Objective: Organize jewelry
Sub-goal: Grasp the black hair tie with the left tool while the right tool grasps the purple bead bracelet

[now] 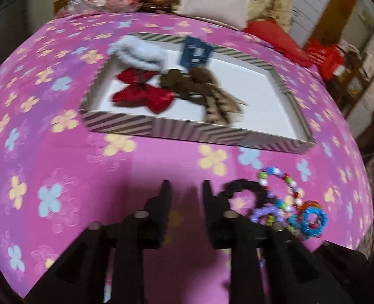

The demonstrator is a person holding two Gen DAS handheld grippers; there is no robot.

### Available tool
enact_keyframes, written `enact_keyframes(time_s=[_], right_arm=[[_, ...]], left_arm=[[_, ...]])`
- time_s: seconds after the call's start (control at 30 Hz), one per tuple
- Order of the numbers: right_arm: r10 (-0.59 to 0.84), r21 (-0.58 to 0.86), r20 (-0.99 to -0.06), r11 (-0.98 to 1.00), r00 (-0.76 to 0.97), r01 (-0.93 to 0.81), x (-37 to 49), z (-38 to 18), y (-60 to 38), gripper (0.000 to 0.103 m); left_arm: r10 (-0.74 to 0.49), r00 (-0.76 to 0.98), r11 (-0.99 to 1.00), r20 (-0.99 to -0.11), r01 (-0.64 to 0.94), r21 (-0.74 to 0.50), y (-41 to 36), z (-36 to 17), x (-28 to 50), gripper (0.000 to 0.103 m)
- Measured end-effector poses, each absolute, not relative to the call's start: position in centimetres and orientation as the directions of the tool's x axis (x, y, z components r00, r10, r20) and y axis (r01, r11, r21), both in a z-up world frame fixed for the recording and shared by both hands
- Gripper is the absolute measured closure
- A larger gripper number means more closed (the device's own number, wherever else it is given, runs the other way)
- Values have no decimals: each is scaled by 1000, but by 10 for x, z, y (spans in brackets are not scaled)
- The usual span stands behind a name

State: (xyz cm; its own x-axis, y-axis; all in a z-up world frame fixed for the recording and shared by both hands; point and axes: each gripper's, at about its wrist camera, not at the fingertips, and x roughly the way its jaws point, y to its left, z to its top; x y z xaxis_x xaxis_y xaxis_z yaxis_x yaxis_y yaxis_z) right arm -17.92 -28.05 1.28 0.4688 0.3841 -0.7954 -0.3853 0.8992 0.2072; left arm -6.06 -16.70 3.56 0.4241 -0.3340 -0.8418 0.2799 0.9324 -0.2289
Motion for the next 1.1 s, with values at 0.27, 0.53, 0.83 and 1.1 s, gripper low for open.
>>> enact_keyframes(time_s=[0.27, 0.53, 0.83, 1.1], right_arm=[[389, 211, -791, 898, 472, -386, -182, 9, -286, 51], [383, 199, -789, 899, 480, -391, -180, 9, -283, 51], [280, 74, -820, 917, 499, -392, -161, 1, -268, 82], [355, 157, -805, 900, 475, -407, -154, 13, -278, 94]], left_arm=[[-301, 374, 920, -877, 355, -164, -202, 19, -60, 72], [-284, 399, 931, -872, 331, -152, -192, 18, -52, 96], [-264, 440, 959, -858, 215, -185, -142, 27, -48, 97], [-287, 467, 956, -836, 198, -218, -126, 45, -52, 97]])
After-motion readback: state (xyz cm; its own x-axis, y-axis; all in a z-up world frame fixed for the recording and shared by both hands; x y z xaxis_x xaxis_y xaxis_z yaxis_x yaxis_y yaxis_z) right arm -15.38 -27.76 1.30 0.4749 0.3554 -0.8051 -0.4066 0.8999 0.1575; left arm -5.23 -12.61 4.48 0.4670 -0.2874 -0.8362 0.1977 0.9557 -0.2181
